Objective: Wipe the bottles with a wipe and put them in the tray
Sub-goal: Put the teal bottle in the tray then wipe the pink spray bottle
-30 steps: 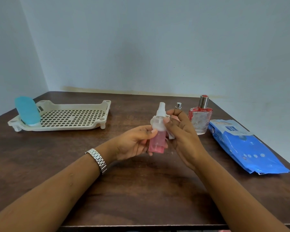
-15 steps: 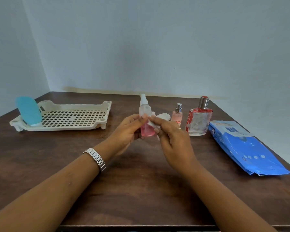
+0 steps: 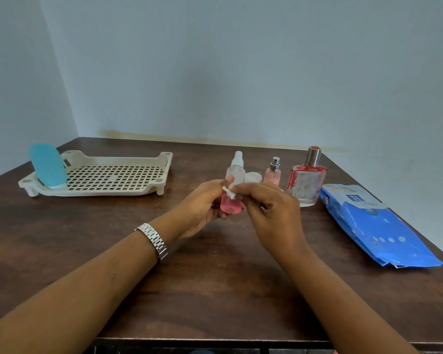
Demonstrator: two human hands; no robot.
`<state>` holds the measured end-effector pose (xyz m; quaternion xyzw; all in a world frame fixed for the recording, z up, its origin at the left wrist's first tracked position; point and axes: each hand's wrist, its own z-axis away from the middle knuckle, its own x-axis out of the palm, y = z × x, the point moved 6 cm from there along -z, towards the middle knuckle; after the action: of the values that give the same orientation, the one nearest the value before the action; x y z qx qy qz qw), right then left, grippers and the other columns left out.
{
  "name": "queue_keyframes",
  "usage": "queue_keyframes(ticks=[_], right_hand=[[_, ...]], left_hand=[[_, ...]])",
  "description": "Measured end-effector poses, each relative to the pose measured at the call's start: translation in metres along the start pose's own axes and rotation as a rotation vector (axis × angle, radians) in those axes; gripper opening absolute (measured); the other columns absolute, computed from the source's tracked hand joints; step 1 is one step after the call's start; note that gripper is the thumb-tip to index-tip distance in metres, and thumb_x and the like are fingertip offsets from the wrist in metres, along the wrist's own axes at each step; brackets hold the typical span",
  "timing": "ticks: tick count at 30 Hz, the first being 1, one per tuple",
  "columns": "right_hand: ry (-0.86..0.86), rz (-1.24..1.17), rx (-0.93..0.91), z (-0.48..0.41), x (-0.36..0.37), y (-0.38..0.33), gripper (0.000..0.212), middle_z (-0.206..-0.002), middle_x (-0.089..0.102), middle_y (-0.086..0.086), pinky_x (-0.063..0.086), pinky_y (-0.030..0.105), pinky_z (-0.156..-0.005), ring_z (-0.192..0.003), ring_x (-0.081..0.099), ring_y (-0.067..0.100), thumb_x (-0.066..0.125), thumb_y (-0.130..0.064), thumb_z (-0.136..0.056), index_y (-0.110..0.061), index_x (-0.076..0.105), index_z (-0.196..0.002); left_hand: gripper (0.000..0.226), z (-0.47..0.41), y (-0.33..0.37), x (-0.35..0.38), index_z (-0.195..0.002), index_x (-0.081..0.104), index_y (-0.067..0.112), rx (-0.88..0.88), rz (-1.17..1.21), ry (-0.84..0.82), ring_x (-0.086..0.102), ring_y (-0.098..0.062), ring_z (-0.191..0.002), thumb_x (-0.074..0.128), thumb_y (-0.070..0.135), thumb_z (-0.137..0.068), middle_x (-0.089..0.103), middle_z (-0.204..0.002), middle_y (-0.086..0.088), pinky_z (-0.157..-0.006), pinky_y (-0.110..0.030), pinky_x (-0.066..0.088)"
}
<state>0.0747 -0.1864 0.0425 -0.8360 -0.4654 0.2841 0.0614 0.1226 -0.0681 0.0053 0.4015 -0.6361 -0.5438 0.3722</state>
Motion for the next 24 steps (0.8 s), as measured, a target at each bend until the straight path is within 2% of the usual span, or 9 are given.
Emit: queue_keyframes(ticks=[4,9,13,16,21,24], right_hand=[[0.057,-0.015,0.101,-0.003,-0.001,0.012,0.019,-0.088,0.067,-0.007,0.046,0.006,-0.072,-0.082,0.059,-0.005,0.069,-0.001,-0.080,-0.014,0.073,-0.093],[0.133,-0.048,0.187,-0.004,-0.008,0.021,0.023,-0.091,0.060,-0.018,0.047,0.009,-0.079,-0.088,0.052,-0.020,0.067,-0.001,-0.081,-0.015,0.070,-0.099],[0.095,-0.088,0.196,-0.001,-0.002,0.017,0.025,-0.093,0.063,-0.014,0.047,0.008,-0.075,-0.090,0.059,-0.007,0.066,-0.003,-0.083,-0.019,0.069,-0.103],[0.023,-0.053,0.140,0.001,0.003,0.011,0.022,-0.096,0.066,-0.006,0.046,0.008,-0.073,-0.086,0.060,0.001,0.067,-0.010,-0.084,-0.014,0.070,-0.105],[-0.025,0.034,0.082,0.001,0.007,0.004,0.021,-0.090,0.065,-0.003,0.041,0.002,-0.072,-0.077,0.053,-0.006,0.069,-0.009,-0.082,-0.012,0.071,-0.103],[-0.058,0.091,0.017,0.003,0.010,0.001,0.022,-0.087,0.063,-0.002,0.040,0.001,-0.073,-0.076,0.051,-0.002,0.069,-0.003,-0.081,-0.011,0.071,-0.101]], left_hand=[[0.034,0.001,-0.002,-0.002,-0.098,0.062,0.012,-0.058,-0.007,-0.030,0.055,-0.020,-0.078,0.043,0.040,-0.093,0.069,-0.081,-0.004,-0.056,-0.022,0.040],[0.043,0.002,-0.002,0.008,-0.101,0.061,0.008,-0.059,-0.037,-0.090,0.055,-0.007,-0.062,0.042,0.044,-0.088,0.067,-0.081,-0.007,-0.053,-0.018,0.042],[0.039,0.001,0.001,0.004,-0.099,0.062,0.010,0.003,-0.024,-0.053,0.056,-0.008,-0.064,0.039,0.042,-0.092,0.069,-0.082,-0.006,-0.054,-0.021,0.041],[0.036,0.000,0.002,-0.001,-0.096,0.060,0.010,0.029,-0.022,-0.015,0.055,-0.005,-0.062,0.036,0.036,-0.098,0.067,-0.075,0.003,-0.055,-0.021,0.041],[0.032,-0.003,0.001,-0.008,-0.089,0.059,0.011,0.050,-0.041,0.045,0.053,-0.006,-0.062,0.042,0.037,-0.095,0.063,-0.070,0.004,-0.054,-0.020,0.041],[0.031,-0.003,0.000,-0.009,-0.085,0.061,0.014,0.038,-0.055,0.056,0.052,-0.005,-0.059,0.043,0.036,-0.096,0.063,-0.065,0.006,-0.053,-0.019,0.040]])
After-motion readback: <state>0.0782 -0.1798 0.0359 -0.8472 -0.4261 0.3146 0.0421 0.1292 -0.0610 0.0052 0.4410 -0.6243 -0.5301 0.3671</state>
